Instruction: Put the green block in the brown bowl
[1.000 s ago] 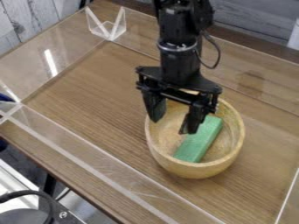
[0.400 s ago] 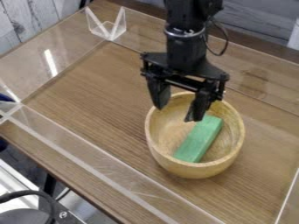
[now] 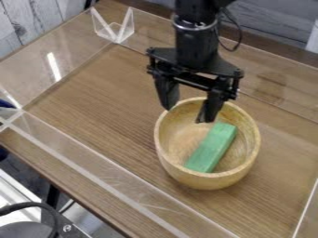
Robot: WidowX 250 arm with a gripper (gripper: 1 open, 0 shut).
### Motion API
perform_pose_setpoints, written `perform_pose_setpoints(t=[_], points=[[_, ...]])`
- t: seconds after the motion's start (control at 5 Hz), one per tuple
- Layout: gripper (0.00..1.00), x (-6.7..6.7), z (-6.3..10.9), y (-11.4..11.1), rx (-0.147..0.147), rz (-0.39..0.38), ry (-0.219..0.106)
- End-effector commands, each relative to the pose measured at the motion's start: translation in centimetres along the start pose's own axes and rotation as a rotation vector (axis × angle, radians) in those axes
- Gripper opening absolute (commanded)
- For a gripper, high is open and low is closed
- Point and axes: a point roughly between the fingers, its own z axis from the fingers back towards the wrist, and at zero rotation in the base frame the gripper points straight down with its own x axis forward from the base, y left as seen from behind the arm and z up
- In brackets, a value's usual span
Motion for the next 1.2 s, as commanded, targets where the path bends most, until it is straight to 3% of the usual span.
perform_pose_setpoints(t=[0.0,0.4,0.8,1.0], points=[[1.0,1.3,0.4,-0.6,-0.009,0.01,-0.002],[1.0,1.6,1.1,0.0,0.028,-0.034,0.021],[1.0,0.5,1.5,-1.4,0.055,-0.02,-0.071],[1.0,0.4,1.1,-1.5,0.066,-0.025,-0.046]])
